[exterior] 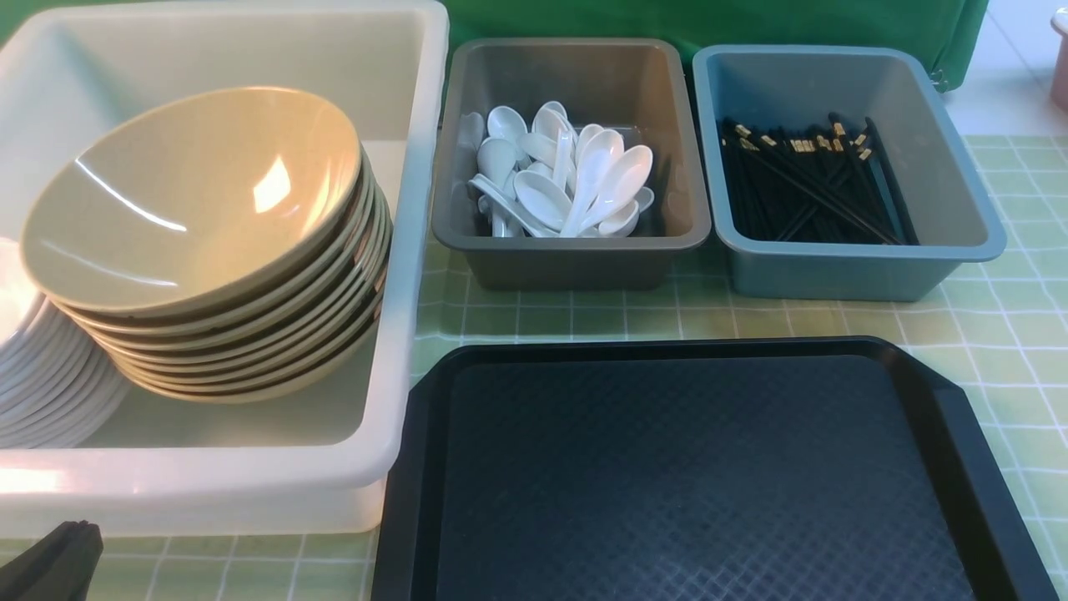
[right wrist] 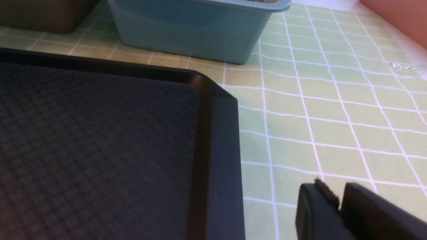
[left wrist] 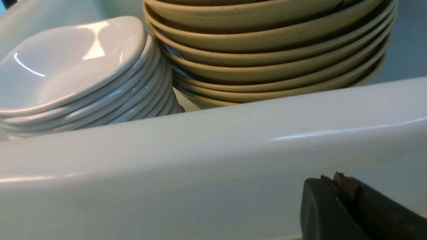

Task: On green table put chopsticks spoon bowls plates into blue grey white boxes.

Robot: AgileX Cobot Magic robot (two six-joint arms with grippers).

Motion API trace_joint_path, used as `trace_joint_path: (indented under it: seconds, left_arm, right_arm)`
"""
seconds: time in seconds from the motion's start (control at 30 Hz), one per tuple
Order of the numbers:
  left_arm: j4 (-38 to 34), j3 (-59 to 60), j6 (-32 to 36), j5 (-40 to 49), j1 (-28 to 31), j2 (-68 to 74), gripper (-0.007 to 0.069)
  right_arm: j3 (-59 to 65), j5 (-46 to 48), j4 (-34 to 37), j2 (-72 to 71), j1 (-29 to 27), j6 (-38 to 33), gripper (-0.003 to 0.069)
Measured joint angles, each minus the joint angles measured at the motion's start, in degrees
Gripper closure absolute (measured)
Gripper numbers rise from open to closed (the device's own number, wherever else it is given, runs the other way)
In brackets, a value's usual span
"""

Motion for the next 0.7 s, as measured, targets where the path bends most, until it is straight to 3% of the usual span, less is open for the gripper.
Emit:
trace_joint_path:
  seconds: [0.7]
  left_arm:
    - [0.0,0.0,0.0,0.0,0.0,0.0,0.0626]
  right_arm:
    - [0.0,0.0,0.0,0.0,0.0,0.0,0.0517]
